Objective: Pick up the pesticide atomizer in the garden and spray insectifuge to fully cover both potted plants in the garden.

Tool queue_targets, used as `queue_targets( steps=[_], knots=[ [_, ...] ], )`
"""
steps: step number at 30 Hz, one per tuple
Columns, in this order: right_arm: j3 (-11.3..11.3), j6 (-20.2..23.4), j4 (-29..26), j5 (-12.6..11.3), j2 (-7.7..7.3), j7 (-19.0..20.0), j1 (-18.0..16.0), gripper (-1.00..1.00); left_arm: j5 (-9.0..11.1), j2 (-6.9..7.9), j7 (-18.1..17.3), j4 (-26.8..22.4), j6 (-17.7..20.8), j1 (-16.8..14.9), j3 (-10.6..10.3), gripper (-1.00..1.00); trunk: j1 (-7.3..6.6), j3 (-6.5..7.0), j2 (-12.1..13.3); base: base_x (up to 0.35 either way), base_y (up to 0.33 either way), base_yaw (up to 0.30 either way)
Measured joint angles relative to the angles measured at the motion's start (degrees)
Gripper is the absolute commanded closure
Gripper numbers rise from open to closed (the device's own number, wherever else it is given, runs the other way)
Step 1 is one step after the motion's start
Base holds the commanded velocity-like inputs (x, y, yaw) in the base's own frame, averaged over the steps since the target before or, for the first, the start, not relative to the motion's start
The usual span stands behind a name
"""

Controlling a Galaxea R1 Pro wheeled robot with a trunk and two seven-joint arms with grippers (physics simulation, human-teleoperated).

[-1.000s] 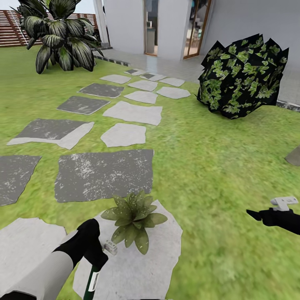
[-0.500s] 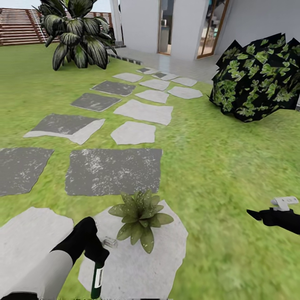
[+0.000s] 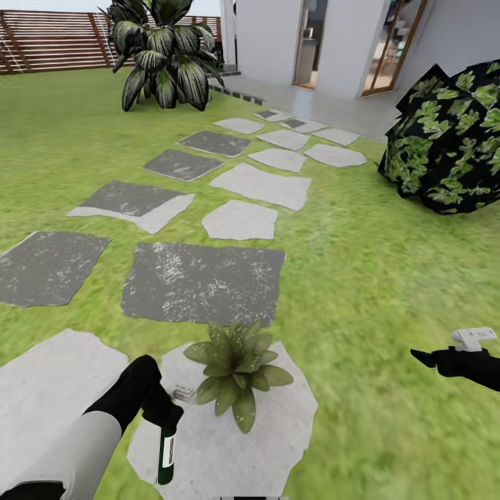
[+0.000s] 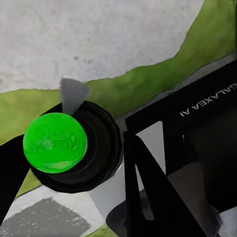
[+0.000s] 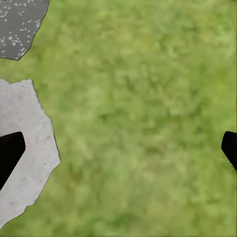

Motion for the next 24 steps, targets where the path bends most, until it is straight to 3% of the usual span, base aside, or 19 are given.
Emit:
queue_targets(
  steps=[6, 24],
  knots=[
    [0.0, 0.0, 0.0, 0.0, -0.05, 0.0, 0.0, -1.0, 0.0, -0.1, 0.0, 0.0, 0.0, 0.0, 0.0, 1.0, 0.02, -0.15, 0.0, 0.127, -0.212, 0.121],
    [-0.1, 0.0, 0.0, 0.0, -0.09, 0.0, 0.0, -1.0, -0.2, -0.88, -0.1, 3.7, 0.6, -0.1, -0.7, 1.0, 0.02, -0.18, 0.0, 0.004, -0.011, 0.004]
  ],
)
